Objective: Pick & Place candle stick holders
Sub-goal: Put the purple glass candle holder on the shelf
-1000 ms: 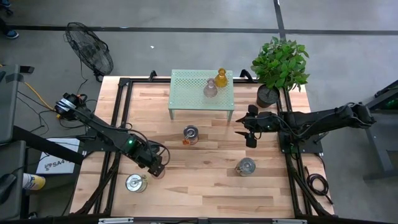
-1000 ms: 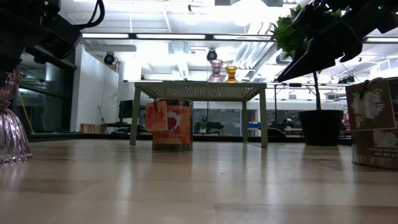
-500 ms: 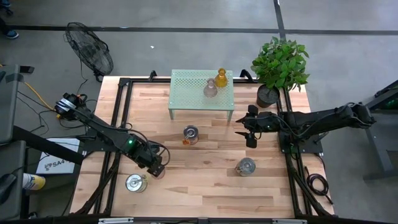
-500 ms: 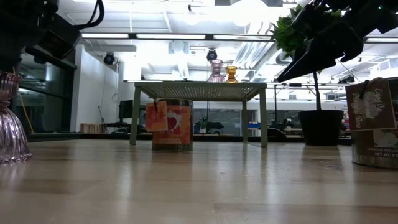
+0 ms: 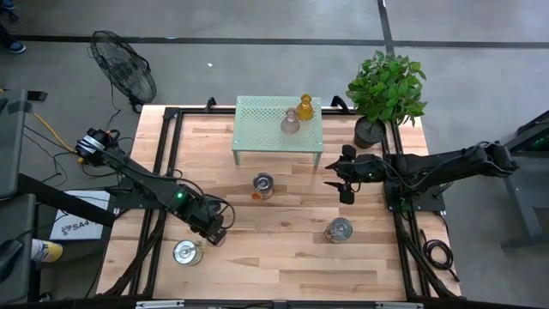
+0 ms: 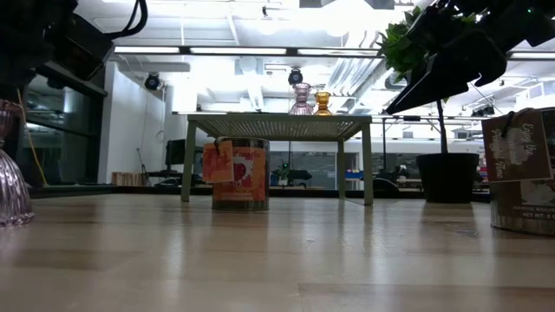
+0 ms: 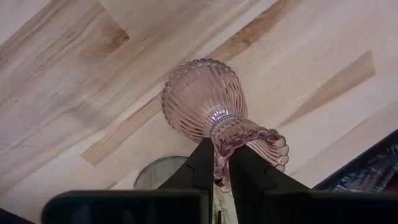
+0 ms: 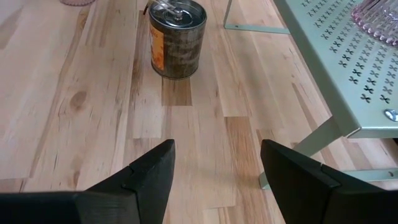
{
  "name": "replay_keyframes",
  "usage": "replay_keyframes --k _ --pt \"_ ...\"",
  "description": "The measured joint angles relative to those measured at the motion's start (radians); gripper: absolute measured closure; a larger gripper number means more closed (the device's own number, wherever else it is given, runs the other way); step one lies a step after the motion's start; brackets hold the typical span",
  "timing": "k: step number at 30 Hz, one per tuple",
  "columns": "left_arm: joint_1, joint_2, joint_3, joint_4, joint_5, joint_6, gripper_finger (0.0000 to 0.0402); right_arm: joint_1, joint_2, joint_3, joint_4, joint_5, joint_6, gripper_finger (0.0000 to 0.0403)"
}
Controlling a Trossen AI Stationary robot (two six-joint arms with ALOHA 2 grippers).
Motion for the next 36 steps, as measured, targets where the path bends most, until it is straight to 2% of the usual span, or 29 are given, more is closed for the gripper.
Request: replay_keyframes --k 12,20,29,36 --pt "0.020 -0.003 0.003 0.009 -0.034 0.040 0.0377 0.000 0.000 0.000 0.000 -0.029 0.007 0.0169" --pt "0.105 -0.003 0.084 0.005 -0.102 0.214 0.0379 0.000 0.000 0.000 0.046 -0.090 0.017 0.0169" --pt "0.217 -0.004 0.174 0.009 -0.147 0.433 0.0379 0.055 0.065 0.000 0.270 -0.185 0.012 0.0169" --pt "0.241 -0.005 0.214 0.007 -0.146 0.511 0.0379 0.109 0.186 0.000 0.459 -0.187 -0.001 0.0169"
